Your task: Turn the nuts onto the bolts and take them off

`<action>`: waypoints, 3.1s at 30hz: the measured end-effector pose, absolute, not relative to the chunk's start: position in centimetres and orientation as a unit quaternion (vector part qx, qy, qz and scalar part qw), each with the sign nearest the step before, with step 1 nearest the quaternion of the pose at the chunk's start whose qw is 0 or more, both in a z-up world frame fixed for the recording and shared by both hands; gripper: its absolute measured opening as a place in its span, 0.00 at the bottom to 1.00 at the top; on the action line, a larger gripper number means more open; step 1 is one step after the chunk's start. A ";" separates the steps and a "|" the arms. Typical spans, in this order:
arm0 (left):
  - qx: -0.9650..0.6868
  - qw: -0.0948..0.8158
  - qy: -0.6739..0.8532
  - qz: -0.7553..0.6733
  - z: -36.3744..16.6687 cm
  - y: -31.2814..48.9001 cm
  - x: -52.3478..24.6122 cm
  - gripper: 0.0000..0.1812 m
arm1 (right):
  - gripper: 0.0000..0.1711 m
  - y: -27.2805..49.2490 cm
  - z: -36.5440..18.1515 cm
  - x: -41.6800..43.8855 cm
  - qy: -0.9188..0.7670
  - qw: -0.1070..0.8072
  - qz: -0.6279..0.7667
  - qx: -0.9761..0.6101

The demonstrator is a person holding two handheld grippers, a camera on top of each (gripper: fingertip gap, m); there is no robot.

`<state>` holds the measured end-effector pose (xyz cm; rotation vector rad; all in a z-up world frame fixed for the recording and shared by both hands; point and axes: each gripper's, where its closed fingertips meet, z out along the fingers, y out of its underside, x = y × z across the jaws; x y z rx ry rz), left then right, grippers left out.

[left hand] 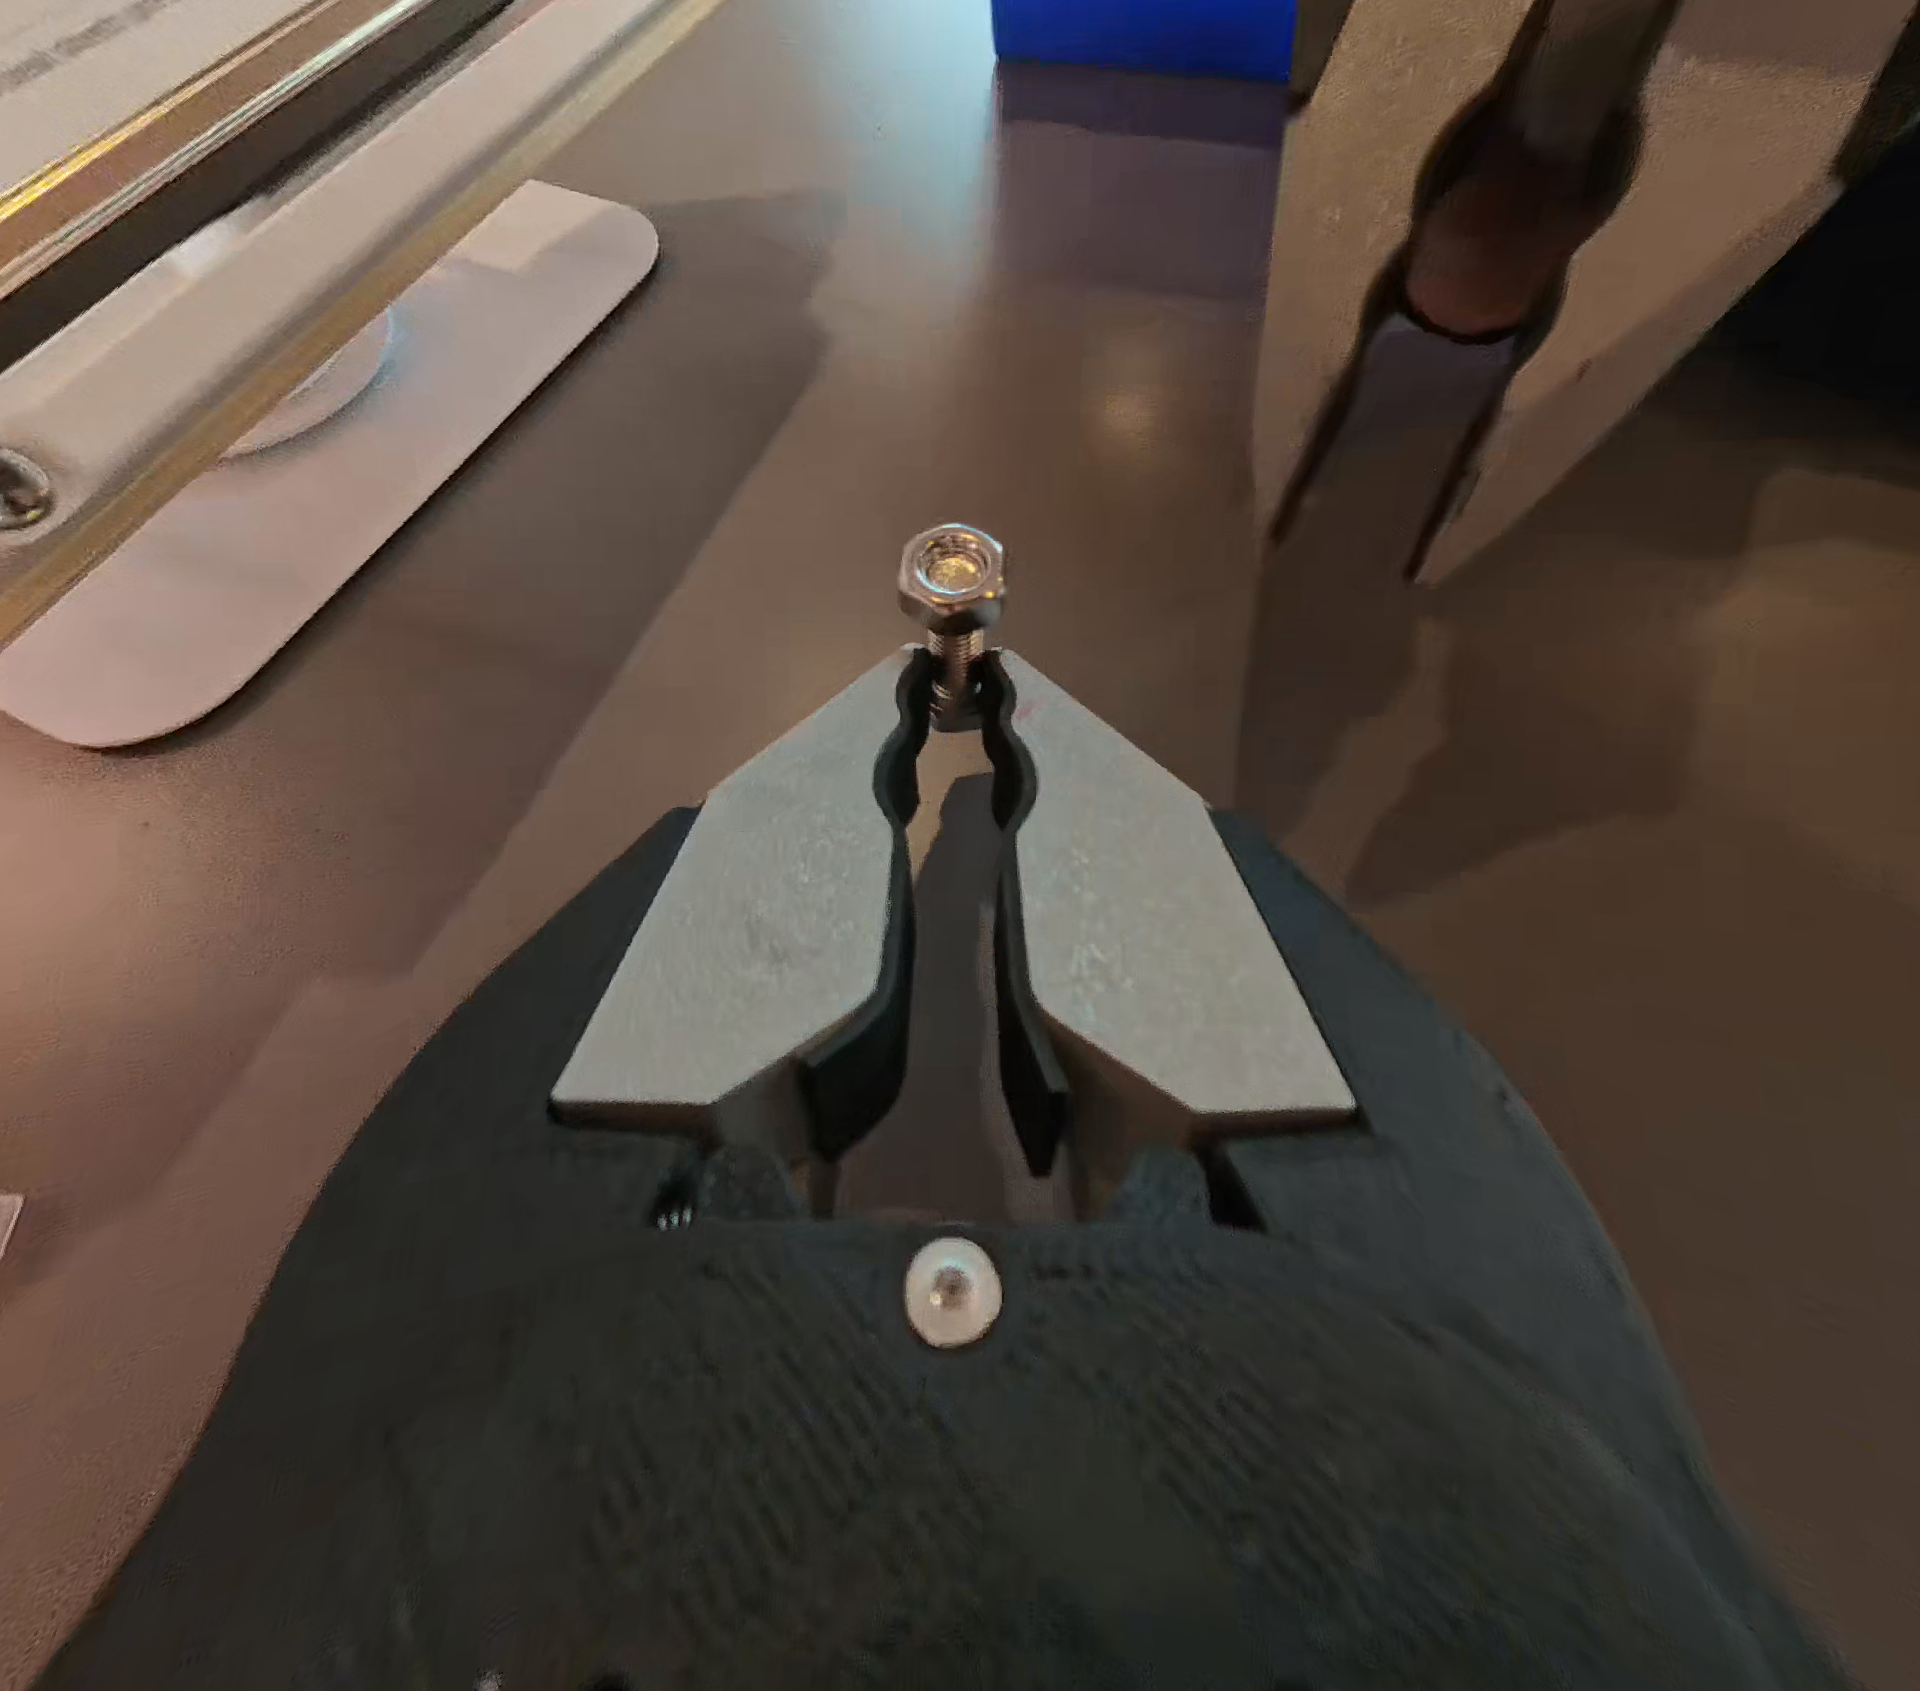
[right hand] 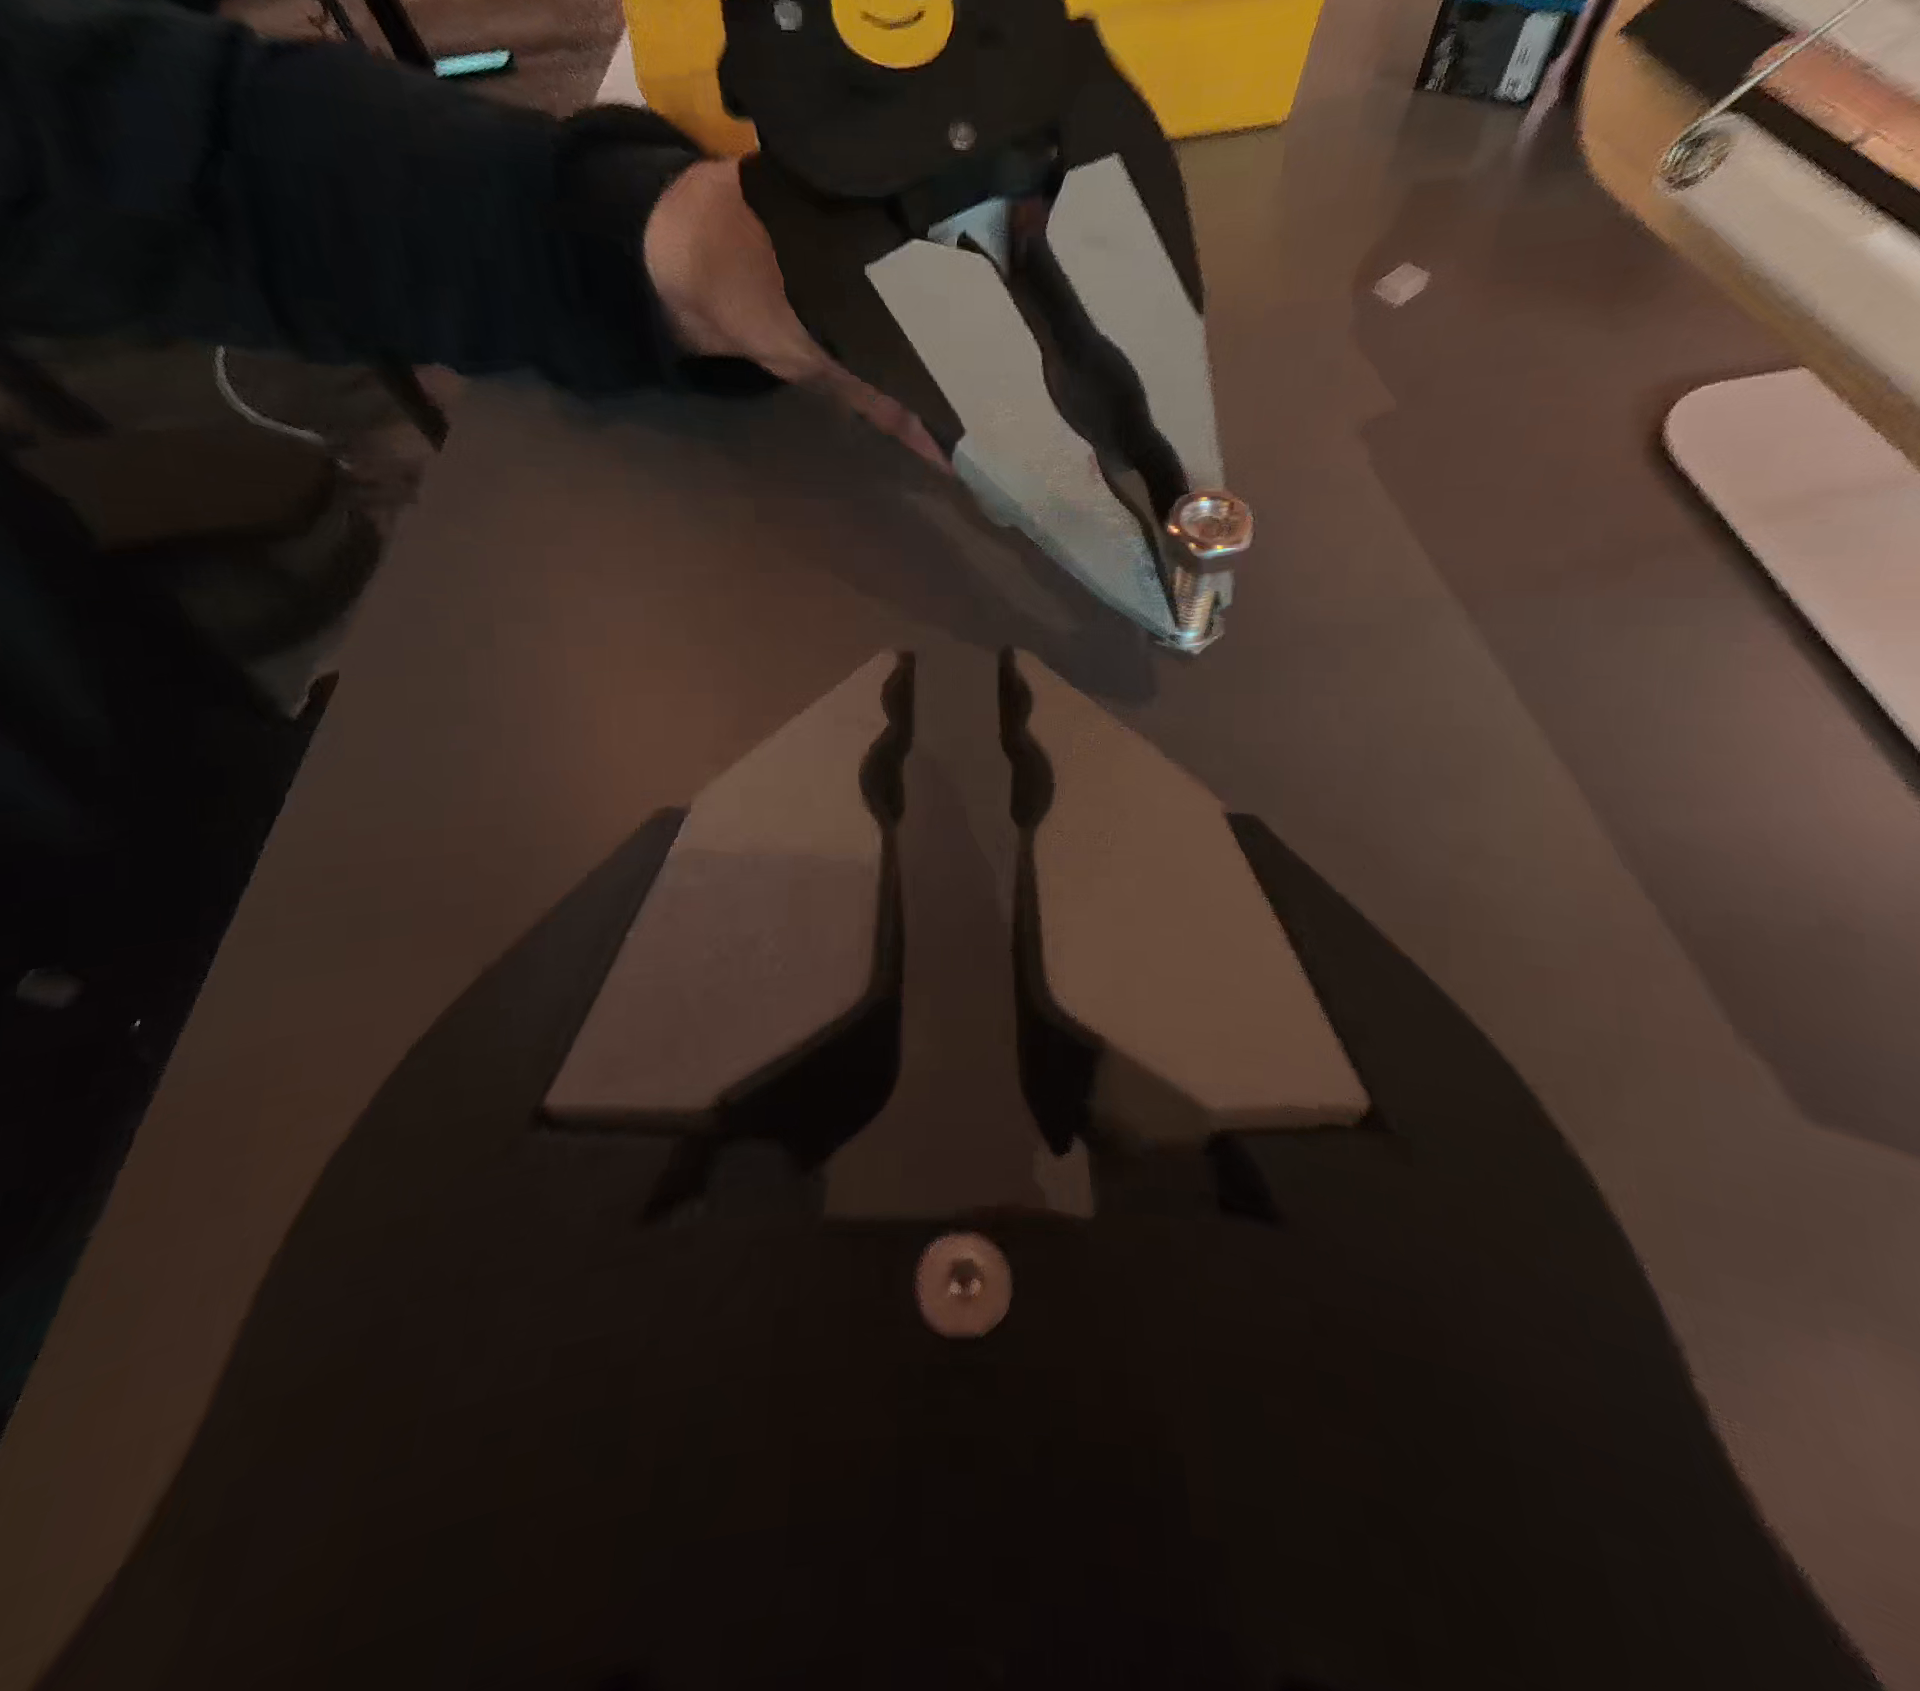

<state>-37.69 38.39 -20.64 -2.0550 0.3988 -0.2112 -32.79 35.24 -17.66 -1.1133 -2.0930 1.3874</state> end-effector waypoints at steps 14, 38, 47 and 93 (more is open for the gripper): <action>-0.846 0.494 0.176 -0.103 -20.6 38.0 -37.2 0.04 | 0.13 35.3 -16.1 -33.1 -0.723 0.204 0.527 -0.398; -0.834 0.504 0.172 -0.143 -19.6 37.9 -35.2 0.04 | 0.16 35.1 -17.5 -32.7 -0.744 0.177 0.500 -0.407; -0.817 0.491 0.226 -0.203 -19.3 36.6 -32.1 0.04 | 0.22 36.3 -17.2 -34.0 -0.701 0.189 0.529 -0.440; -0.789 0.521 0.214 -0.244 -18.3 36.7 -31.6 0.08 | 0.09 33.5 -13.9 -34.6 -0.640 0.174 0.607 -0.437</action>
